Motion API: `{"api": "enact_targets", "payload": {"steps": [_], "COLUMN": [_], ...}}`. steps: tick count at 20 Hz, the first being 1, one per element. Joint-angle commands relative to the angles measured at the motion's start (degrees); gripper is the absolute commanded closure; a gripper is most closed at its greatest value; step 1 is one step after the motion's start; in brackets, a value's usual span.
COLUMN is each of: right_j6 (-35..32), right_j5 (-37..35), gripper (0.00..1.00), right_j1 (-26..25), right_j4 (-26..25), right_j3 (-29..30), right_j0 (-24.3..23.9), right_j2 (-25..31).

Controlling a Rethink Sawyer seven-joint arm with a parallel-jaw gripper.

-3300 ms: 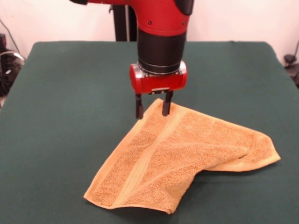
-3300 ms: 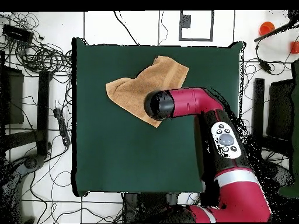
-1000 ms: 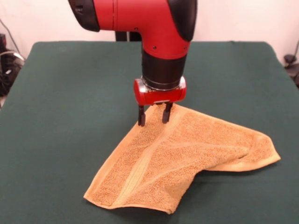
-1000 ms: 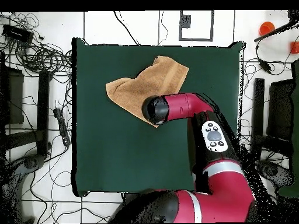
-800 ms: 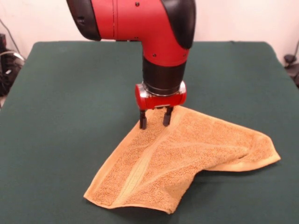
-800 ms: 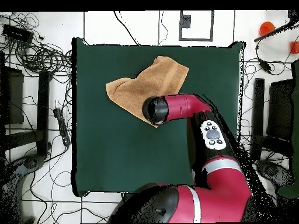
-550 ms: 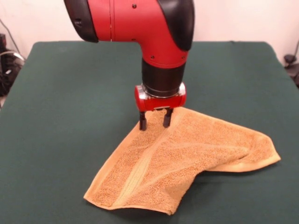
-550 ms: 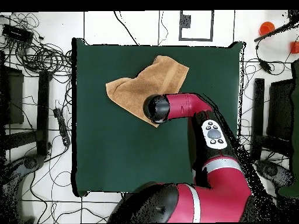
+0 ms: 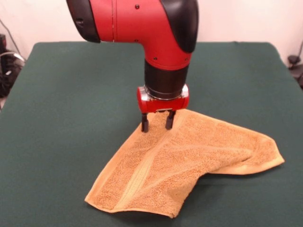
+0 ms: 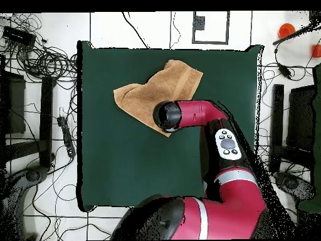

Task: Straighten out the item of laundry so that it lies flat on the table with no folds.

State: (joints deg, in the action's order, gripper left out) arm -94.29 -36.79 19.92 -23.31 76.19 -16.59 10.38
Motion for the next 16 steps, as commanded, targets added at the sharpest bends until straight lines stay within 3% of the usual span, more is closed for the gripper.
{"api": "enact_targets", "payload": {"steps": [1,16], "right_j6": [-10.72,-11.3], "right_j5": [5.17,6.0], "gripper": [0.0,0.0], "right_j1": [-6.85,-8.97], "right_j4": [2.42,6.49], "right_j3": [-2.03,-1.96], "right_j0": [2.26,1.72], "right_j2": [1.31,0.88]}}
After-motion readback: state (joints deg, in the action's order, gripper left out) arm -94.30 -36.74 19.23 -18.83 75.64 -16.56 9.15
